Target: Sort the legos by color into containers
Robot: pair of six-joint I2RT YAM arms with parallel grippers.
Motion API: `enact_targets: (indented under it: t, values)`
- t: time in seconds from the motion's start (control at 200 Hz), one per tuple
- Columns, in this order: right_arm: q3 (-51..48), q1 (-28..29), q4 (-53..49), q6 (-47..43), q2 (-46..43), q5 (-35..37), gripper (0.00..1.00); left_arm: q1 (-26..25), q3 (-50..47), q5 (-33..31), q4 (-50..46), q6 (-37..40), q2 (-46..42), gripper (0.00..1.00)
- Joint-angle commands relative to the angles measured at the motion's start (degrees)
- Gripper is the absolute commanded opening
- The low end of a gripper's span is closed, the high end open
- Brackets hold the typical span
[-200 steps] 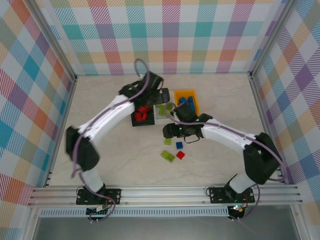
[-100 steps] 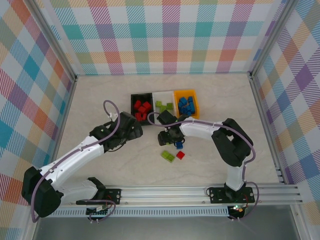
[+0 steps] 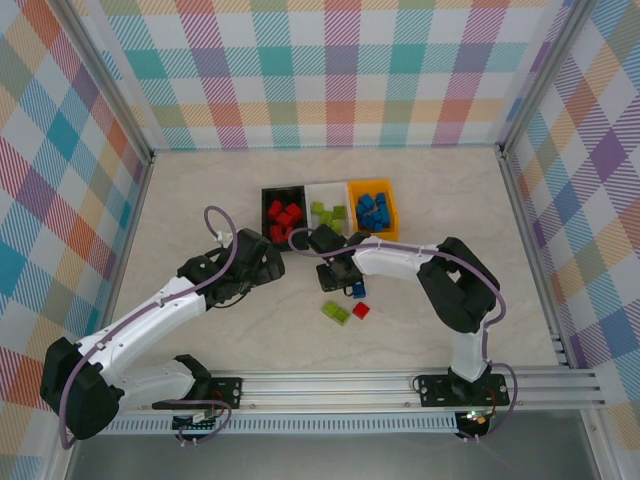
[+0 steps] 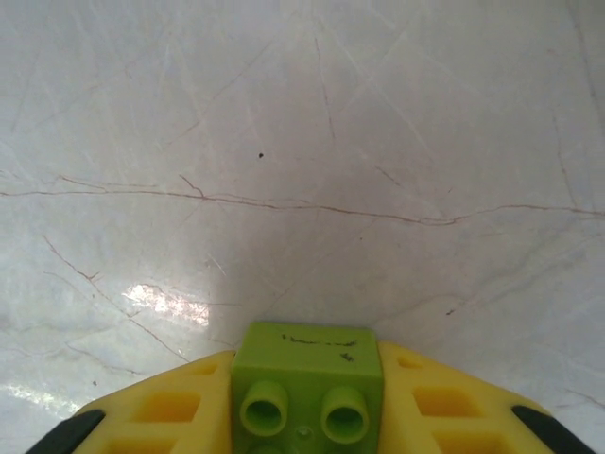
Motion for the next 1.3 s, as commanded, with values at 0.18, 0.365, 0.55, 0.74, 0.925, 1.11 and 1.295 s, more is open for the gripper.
enact_targets:
  t: [0.18,0.365,0.55,0.74,0.925,1.11,1.295]
  values:
    - [13.46,-7.26,-1.12,-3.74,-6.29,0.16,0.31,-0.06,-1.03,5.78,1.26,2.11,0.86,1.00]
    - [24.39,-13.79,-2.02,-1.37,3.52,-4.38,0.32,-1.27,-1.61,8.29,2.41,2.48,0.90,1.00]
    - [38.03,-14.76,-6.21,-2.80,13.85,-4.68,0.34,-3.77,-1.09,10.15,2.21,3.71,2.89,1.00]
    - [43.60,-14.76,-8.32,-3.97,15.12,-5.02,0.60,-5.49,-1.20,10.07,1.74,3.96,4.65,1.00]
    - [29.35,-14.26,-4.41,-4.12,1.97,-5.41,0.67,-5.59,-0.59,9.18,1.57,3.84,3.43,1.00]
    - [5.51,-12.06,-3.69,-0.62,-13.45,-6.72,0.71,-5.61,-0.72,7.61,1.64,3.39,3.56,1.00]
    - [-13.56,-10.17,-3.44,4.42,-20.51,-9.50,0.72,-5.57,-1.24,8.10,2.79,3.15,5.11,1.00]
